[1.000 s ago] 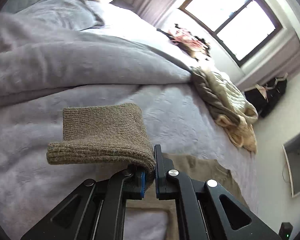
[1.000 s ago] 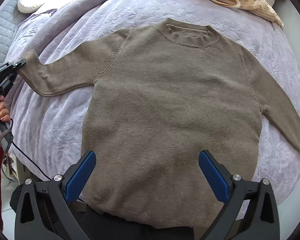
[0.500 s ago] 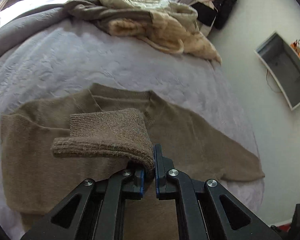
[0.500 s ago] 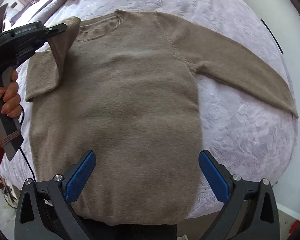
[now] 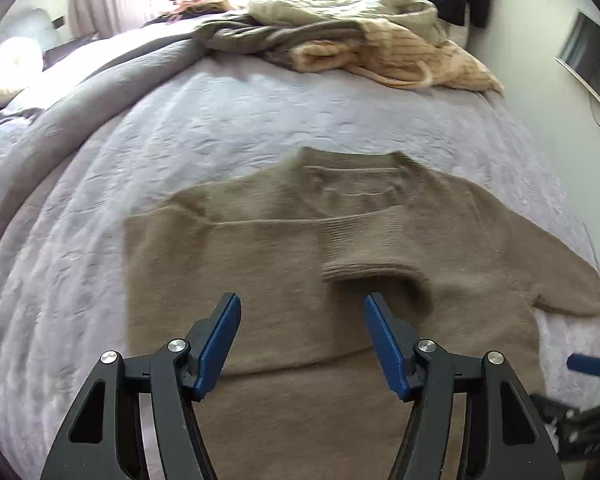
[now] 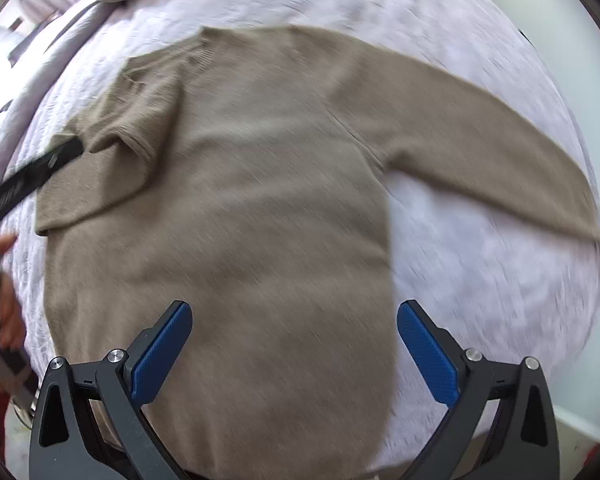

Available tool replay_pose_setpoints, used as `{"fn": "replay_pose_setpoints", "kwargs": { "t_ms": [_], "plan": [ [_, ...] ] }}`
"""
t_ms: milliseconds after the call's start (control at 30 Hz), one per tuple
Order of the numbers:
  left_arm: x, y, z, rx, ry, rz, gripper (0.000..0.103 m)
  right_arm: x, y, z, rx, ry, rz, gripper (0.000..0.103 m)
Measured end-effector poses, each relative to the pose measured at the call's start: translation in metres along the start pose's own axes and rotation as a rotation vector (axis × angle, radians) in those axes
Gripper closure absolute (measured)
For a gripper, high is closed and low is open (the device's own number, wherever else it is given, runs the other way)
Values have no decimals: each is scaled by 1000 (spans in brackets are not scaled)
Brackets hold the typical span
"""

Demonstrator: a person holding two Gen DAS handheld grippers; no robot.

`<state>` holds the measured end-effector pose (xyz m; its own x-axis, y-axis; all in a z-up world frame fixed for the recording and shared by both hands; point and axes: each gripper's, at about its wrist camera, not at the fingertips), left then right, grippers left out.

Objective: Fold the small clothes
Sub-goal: 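Fold the held sleeve across the sweater body toward the collar, release, then grasp the sweater side edge with the right tool and fold it inward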

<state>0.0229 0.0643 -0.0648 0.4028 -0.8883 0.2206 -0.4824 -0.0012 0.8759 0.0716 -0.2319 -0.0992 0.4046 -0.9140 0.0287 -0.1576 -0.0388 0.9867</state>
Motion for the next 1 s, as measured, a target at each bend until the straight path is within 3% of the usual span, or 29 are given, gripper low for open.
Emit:
{"fn": "replay_pose_setpoints", "kwargs": {
  "t_ms": [100,200,333,367,400,433,467,633,700,767,800,833,900,967,1000],
  "plan": [
    [-59,-4,4,-13,58,-148,38,-30,-7,-35,62,118,34,1],
    [-106,-20,17,-84,94,-263,38,-69,-18,-68,123,280,118,1],
    [-120,-39,24,-104,112,-262,38,-112,-49,-104,170,484,302,1],
    [-118,-43,23,-101,114,-256,38,-117,-58,-114,166,508,339,7],
    [-115,-47,22,-92,119,-256,38,-120,-66,-121,153,522,361,30],
    [-113,-50,20,-84,126,-259,38,-117,-70,-129,137,518,337,53],
    [-112,-52,19,-74,136,-264,38,-109,-69,-136,129,486,265,98],
    [-104,-62,12,-46,159,-296,37,-18,-34,-130,284,92,3,95],
    [-103,-65,13,-42,153,-299,32,25,-46,-117,272,-71,-69,94],
    [-101,-67,14,-32,139,-320,30,63,-73,-104,214,-238,-233,89],
    [-101,-71,12,-34,141,-321,30,79,-88,-96,175,-319,-298,80],
    [-100,-72,13,-35,145,-320,30,89,-96,-90,178,-371,-356,78],
    [-100,-72,10,-37,147,-324,30,101,-100,-78,214,-461,-443,77],
    [-98,-67,6,-9,139,-337,30,105,-100,-76,213,-512,-470,79],
    [-98,-64,2,13,138,-342,30,104,-95,-80,226,-509,-469,91]
  ]
}}
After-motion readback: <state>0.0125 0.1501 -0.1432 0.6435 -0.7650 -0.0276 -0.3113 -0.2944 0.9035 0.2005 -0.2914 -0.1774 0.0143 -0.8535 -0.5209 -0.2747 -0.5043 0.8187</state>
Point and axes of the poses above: each gripper's, at about its wrist camera, not at the fingertips, and y roughly against the way its jaws point, x to its right, z to its underside, and after that the axes turned 15 degrees about y, right-handed
